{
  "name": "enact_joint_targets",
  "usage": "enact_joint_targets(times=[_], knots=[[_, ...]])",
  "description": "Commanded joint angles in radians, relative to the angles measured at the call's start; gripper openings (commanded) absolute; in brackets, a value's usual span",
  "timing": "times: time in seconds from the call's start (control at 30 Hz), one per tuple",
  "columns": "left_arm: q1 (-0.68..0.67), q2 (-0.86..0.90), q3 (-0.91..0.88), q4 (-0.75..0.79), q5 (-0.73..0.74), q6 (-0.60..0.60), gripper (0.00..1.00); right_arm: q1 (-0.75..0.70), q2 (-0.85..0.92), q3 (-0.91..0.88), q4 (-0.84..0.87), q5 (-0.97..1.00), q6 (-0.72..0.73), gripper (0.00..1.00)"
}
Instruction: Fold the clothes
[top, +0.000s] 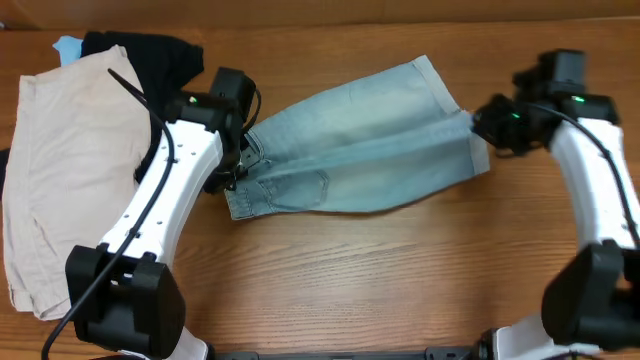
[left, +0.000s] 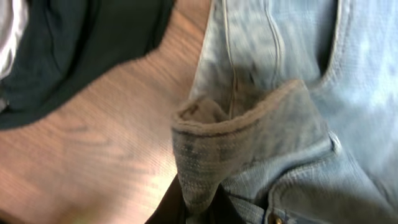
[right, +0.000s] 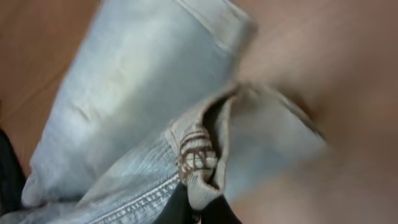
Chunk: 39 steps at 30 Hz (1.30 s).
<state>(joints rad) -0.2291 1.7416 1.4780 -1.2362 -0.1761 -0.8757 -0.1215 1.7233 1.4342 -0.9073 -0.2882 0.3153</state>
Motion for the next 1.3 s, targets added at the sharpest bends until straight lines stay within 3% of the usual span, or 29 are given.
enact_joint_targets(times=[0.0,0.47,0.67,1.03,1.1,1.13,1.17,1.2,1.23,1.27], knots=[[0.029,-0.014,-0.049,0.049,-0.238,-0.057,0.04,0.034,0.054,0.027,0.103,0.15,0.039,0.04],[0.126,-0.014,-0.05,0.132,-0.333,-0.143,0.04,0.055,0.069,0.028,0.477,0.209,0.085,0.04],[0.194,-0.014,-0.05,0.232,-0.328,-0.134,0.04,0.061,0.086,0.027,0.514,0.235,0.086,0.04],[0.194,-0.014,-0.05,0.361,-0.329,-0.134,0.08,0.094,0.163,0.027,0.541,0.231,0.105,0.04],[0.194,-0.014,-0.05,0.392,-0.329,-0.134,0.19,0.114,0.178,0.027,0.572,0.231,0.104,0.04],[0.194,-0.014,-0.05,0.409,-0.329,-0.134,0.28,0.123,0.186,0.027,0.591,0.231,0.104,0.1],[0.194,-0.014,-0.05,0.434,-0.329,-0.133,0.36,0.13,0.194,0.027,0.614,0.232,0.104,0.31],[0.194,-0.014,-0.05,0.464,-0.329,-0.122,0.51,0.138,0.203,0.027,0.637,0.231,0.104,0.71],[0.194,-0.014,-0.05,0.503,-0.329,-0.091,0.68,0.142,0.209,0.027,0.656,0.231,0.104,1.0],[0.194,-0.014,-0.05,0.547,-0.328,-0.042,0.84,0.146,0.211,0.027,0.668,0.23,0.104,1.0]])
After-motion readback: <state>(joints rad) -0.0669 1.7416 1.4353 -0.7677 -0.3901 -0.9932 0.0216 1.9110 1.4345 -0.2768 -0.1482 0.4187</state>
